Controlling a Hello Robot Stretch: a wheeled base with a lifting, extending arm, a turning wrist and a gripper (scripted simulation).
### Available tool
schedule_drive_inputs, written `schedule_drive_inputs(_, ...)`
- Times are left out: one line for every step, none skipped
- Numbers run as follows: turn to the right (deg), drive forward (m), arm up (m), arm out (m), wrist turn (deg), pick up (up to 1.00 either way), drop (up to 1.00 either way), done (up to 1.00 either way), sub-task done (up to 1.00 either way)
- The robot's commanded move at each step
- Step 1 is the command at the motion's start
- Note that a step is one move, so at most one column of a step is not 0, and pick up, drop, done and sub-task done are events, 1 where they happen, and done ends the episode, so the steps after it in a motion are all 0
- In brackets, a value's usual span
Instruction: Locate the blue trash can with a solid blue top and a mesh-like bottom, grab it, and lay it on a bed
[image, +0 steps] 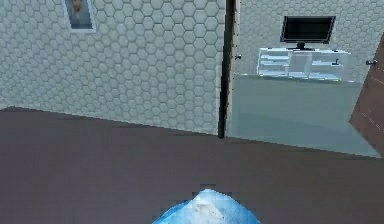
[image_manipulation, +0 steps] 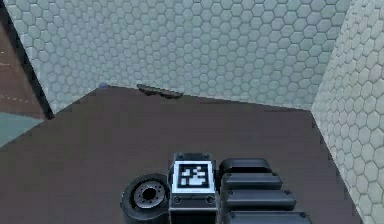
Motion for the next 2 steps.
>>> schedule_drive_inputs(-3.0, 0.0, 0.0, 0.0, 0.0, 0.0, 0.0, 0.0, 0.0)
schedule_drive_inputs(0.0, 0.5, 0.0, 0.0, 0.0, 0.0, 0.0, 0.0, 0.0)
